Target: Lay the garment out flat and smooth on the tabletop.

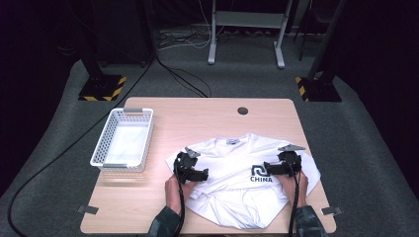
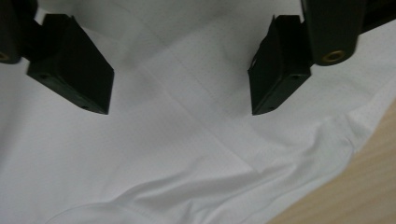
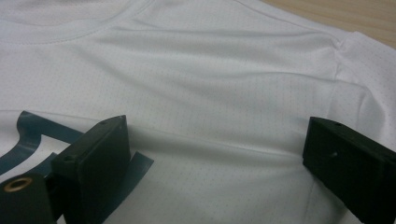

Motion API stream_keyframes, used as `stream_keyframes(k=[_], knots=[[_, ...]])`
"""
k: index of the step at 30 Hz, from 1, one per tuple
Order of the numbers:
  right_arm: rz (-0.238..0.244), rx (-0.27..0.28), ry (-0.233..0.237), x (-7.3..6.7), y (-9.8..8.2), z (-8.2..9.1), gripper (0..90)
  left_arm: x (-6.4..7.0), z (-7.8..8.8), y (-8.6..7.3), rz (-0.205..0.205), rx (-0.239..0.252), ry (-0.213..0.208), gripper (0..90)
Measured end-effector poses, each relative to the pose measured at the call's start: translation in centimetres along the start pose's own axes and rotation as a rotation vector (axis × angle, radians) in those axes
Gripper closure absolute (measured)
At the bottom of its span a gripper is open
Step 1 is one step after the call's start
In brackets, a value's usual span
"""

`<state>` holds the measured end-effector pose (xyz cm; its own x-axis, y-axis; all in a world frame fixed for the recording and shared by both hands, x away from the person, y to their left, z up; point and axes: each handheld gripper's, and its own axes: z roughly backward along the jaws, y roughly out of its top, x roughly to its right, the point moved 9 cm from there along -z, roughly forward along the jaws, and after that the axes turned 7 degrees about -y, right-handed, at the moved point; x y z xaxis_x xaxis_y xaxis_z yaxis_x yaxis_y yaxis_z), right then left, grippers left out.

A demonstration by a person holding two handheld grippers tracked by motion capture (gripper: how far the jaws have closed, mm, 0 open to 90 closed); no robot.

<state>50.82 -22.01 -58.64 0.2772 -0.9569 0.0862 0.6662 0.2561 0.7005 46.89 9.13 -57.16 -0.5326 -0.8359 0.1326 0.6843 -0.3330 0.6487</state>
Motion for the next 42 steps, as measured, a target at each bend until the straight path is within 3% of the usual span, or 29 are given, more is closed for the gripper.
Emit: stream_keyframes(k=[1,3,10,18,23,29,33,38,40,42], knots=[[0.001,0.001,0.0,0.0,0.0,0.0,6.5,-0.3,-0.7,-0.4,0.014,-0.015,0.014,27.1],[0.0,0.003,0.0,0.0,0.0,0.0,6.5,-0.5,-0.5,-0.4,0.01,-0.005,0.048,34.4],[-0.001,0.005,-0.001,0.0,0.0,0.0,6.5,-1.0,0.4,-1.1,-0.011,0.038,0.061,71.0],[-0.001,0.005,-0.001,0.0,0.0,0.0,6.5,-1.6,2.2,-1.3,-0.017,0.091,0.069,83.1],[-0.005,0.002,-0.005,0.1,0.0,0.0,6.8,-3.5,4.1,-2.2,0.022,0.114,0.088,83.3],[-0.023,-0.004,-0.024,0.7,0.0,0.0,7.0,-6.7,6.2,-4.8,0.094,0.115,0.135,82.9],[-0.028,-0.006,-0.029,0.8,0.0,0.0,7.0,-8.1,7.2,-6.6,0.15,0.111,0.157,75.7],[-0.03,-0.006,-0.032,0.8,0.0,0.0,7.1,-7.5,8.5,-6.1,0.182,0.167,0.184,46.9],[-0.029,-0.005,-0.032,0.8,0.0,0.0,7.1,-6.5,8.2,-4.9,0.155,0.176,0.186,38.5],[-0.03,-0.005,-0.033,0.8,0.0,0.0,7.1,-5.4,7.1,-4.1,0.122,0.145,0.163,34.3]])
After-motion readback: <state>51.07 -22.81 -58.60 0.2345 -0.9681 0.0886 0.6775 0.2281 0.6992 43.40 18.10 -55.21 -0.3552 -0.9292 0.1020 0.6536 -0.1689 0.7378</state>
